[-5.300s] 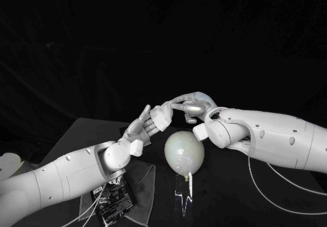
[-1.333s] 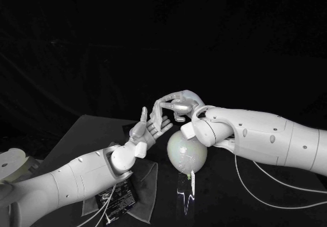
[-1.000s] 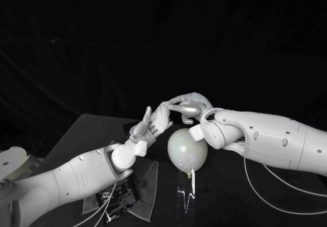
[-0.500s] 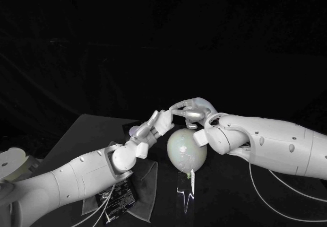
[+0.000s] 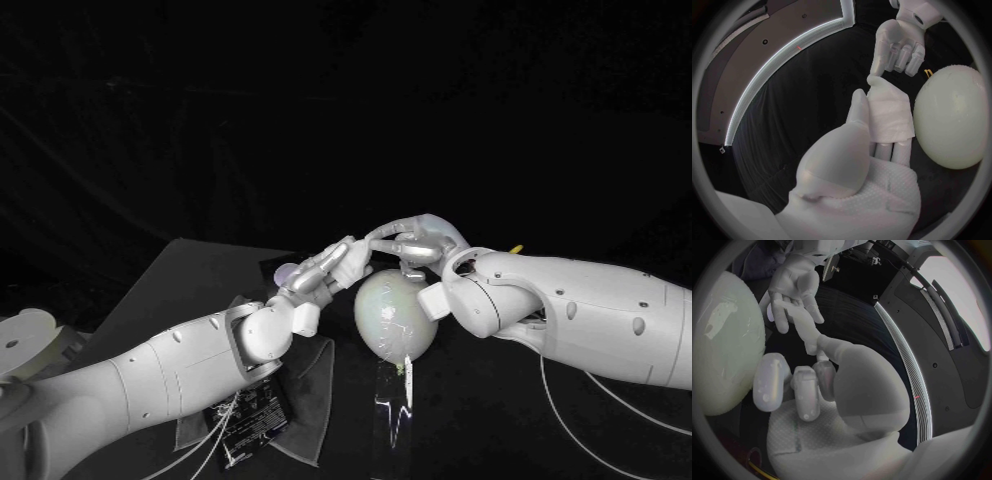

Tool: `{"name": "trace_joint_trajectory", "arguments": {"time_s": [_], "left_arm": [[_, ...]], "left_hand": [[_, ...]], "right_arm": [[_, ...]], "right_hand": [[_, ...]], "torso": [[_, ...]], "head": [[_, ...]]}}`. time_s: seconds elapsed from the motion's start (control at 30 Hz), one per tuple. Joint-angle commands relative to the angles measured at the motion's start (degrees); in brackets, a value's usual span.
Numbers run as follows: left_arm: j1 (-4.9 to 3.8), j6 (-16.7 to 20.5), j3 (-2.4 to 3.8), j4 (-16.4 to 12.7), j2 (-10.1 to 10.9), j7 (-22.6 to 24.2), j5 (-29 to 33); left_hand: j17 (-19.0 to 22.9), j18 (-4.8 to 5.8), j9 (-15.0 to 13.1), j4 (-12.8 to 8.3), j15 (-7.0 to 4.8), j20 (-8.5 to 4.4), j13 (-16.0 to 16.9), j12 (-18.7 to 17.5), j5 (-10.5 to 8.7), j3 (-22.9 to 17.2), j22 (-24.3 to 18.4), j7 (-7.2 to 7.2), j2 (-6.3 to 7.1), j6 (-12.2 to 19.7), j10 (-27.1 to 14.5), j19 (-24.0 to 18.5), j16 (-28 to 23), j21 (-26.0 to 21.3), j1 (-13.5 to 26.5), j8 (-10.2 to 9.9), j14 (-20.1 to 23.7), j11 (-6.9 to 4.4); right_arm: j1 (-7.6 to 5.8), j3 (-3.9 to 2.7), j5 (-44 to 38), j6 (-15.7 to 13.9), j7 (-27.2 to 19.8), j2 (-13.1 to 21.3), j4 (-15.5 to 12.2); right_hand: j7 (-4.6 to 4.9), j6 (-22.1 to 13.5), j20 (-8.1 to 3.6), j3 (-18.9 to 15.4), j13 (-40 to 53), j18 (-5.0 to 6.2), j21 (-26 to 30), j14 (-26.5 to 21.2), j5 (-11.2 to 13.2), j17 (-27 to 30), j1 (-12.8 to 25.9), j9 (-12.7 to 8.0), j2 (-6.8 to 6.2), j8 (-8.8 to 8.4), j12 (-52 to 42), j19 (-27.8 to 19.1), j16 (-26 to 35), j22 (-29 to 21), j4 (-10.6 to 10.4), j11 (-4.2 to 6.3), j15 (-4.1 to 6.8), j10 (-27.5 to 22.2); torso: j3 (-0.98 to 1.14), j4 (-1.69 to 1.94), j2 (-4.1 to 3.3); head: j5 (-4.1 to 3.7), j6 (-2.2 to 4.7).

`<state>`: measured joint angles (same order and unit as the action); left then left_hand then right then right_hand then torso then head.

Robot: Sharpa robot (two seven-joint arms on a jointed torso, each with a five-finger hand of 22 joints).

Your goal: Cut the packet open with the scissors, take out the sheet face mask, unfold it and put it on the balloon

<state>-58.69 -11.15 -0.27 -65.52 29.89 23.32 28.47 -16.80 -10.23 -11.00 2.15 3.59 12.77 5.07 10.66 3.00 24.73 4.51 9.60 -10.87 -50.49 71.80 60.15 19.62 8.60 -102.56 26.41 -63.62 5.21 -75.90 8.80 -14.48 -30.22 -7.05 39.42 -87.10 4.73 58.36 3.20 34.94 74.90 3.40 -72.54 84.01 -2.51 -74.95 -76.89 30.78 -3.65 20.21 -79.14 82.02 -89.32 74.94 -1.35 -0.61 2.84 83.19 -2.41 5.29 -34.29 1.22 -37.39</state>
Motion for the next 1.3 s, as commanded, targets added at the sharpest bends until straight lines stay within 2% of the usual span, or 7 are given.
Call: {"name": "trace_joint_trajectory", "arguments": {"time_s": [0.03, 0.37, 0.53, 0.7, 1.07, 1.23, 1.3], "left_arm": [[-0.05, 4.3, 0.09, -0.5, 0.0, 1.6, -2.3], [-0.14, 8.7, 0.18, -2.1, 0.9, 2.5, -3.0], [-0.5, 9.4, 0.39, -3.2, 1.8, 2.3, -4.0], [-1.02, 8.9, 0.49, -4.3, 2.7, 1.0, -5.3], [-1.45, 7.1, 0.53, -6.2, 4.4, -0.8, -6.9], [-1.97, 5.7, 0.54, -6.8, 5.1, -1.2, -6.9], [-2.13, 5.1, 0.54, -7.1, 5.3, -1.3, -6.8]], "left_hand": [[-0.9, -0.28, 0.0, -1.0, -0.29, -0.31, 0.5, 0.8, 0.03, -0.4, 0.4, -0.53, -3.57, -1.7, 0.9, 0.8, 1.2, 0.7, -0.9, 0.5, -0.6, -0.33], [-10.6, 3.42, 0.8, -9.1, -0.21, -3.07, 9.0, 11.9, -0.07, -10.8, 8.0, -1.0, -5.77, -4.2, -7.3, -7.0, 13.9, 10.3, 4.5, -0.8, 9.8, -0.35], [-11.9, 5.21, 0.2, -12.5, 2.08, -2.12, 12.2, 15.5, -0.04, -15.3, 9.9, -0.67, -5.93, -3.0, -15.6, -13.6, 15.9, 11.6, 8.6, -0.1, 18.8, 1.08], [-11.1, 6.13, -0.4, -13.6, 5.26, -0.76, 9.4, 10.8, -0.13, -18.3, 9.2, 1.0, -5.92, -2.2, -23.9, -17.7, 14.0, 9.9, 11.2, 0.6, 27.6, 4.34], [0.2, 2.82, -2.7, -19.5, 5.23, 1.58, -2.3, -1.0, -0.04, -32.9, 6.9, 3.39, -4.3, 1.6, -15.6, -18.7, 3.7, 7.9, 21.2, 2.0, 17.6, 5.06], [6.6, -0.09, -9.3, -17.1, 5.76, 3.74, -1.7, -7.2, -0.45, -54.6, 4.3, 4.38, 0.99, 7.7, -15.0, -16.9, -5.3, 6.3, 30.8, 11.0, 13.2, 6.02], [6.7, -0.08, -9.4, -16.9, 5.74, 3.74, -1.7, -7.2, -0.25, -55.0, 4.3, 4.39, 1.02, 7.8, -15.2, -16.8, -5.4, 6.4, 30.9, 11.2, 13.1, 6.07]], "right_arm": [[0.29, 0.0, -1.0, 0.0, -0.9, 0.7, -0.8], [1.67, 0.23, -0.7, 0.7, -1.4, 3.2, -3.4], [2.3, 0.3, -0.7, 0.5, -1.6, 4.0, -4.1], [2.57, 0.32, -0.7, 0.0, -1.9, 4.8, -4.5], [2.7, 0.33, -0.6, -0.1, -2.0, 6.0, -4.8], [2.71, 0.33, -0.5, -0.3, -2.2, 6.8, -5.1], [2.71, 0.33, -0.5, -0.3, -2.3, 7.2, -5.3]], "right_hand": [[0.08, 0.1, -0.15, 0.4, 4.7, 0.38, 0.6, 5.6, -0.3, -13.4, 0.5, 3.3, 0.37, 0.22, 0.6, -0.3, -0.2, 10.0, 0.0, 0.24, 0.33, 0.2], [1.84, -4.8, 0.62, -2.2, -0.3, 1.14, 5.1, 4.9, -0.2, -10.7, 4.0, 2.1, -1.38, -2.53, 6.8, -2.7, 0.7, 8.7, -1.0, -1.26, -0.88, -4.0], [3.12, -6.8, 1.34, -4.0, -2.2, 1.33, 6.7, 4.5, -0.2, -9.7, 5.5, 1.1, -2.47, -4.37, 9.2, -3.6, 1.0, 8.3, -1.8, -2.4, -1.9, -6.0], [3.54, -7.2, 1.75, -5.0, -3.1, 1.46, 7.5, 4.4, -0.2, -9.3, 5.9, 0.6, -2.83, -5.09, 10.3, -4.1, 1.2, 8.1, -2.1, -2.81, -2.31, -7.1], [3.65, -7.2, 1.94, -5.4, -3.5, 1.58, 8.0, 4.2, -0.2, -8.9, 5.9, 0.3, -2.93, -5.36, 10.8, -4.3, 1.3, 8.0, -2.1, -2.93, -2.44, -7.6], [3.66, -7.2, 1.97, -5.4, -3.6, 1.6, 8.1, 4.2, -0.2, -8.9, 5.9, 0.3, -2.94, -5.39, 10.9, -4.4, 1.3, 8.0, -2.1, -2.95, -2.46, -7.6], [3.65, -7.2, 1.97, -5.5, -3.5, 1.6, 8.0, 4.2, -0.2, -8.9, 5.9, 0.3, -2.94, -5.4, 10.8, -4.4, 1.3, 8.0, -2.1, -2.95, -2.47, -7.6]], "torso": [[0.04, -0.01, 0.0], [0.06, -0.02, 0.1], [0.12, 0.05, 0.12], [0.12, 0.05, 0.08], [0.01, 0.0, -0.02], [0.0, 0.03, -0.04], [-0.01, 0.02, -0.03]], "head": [[-0.21, -0.08], [-0.74, -0.29], [-1.0, -0.19], [-1.18, -0.08], [-1.59, -0.14], [-1.79, -0.25], [-1.82, -0.3]]}}
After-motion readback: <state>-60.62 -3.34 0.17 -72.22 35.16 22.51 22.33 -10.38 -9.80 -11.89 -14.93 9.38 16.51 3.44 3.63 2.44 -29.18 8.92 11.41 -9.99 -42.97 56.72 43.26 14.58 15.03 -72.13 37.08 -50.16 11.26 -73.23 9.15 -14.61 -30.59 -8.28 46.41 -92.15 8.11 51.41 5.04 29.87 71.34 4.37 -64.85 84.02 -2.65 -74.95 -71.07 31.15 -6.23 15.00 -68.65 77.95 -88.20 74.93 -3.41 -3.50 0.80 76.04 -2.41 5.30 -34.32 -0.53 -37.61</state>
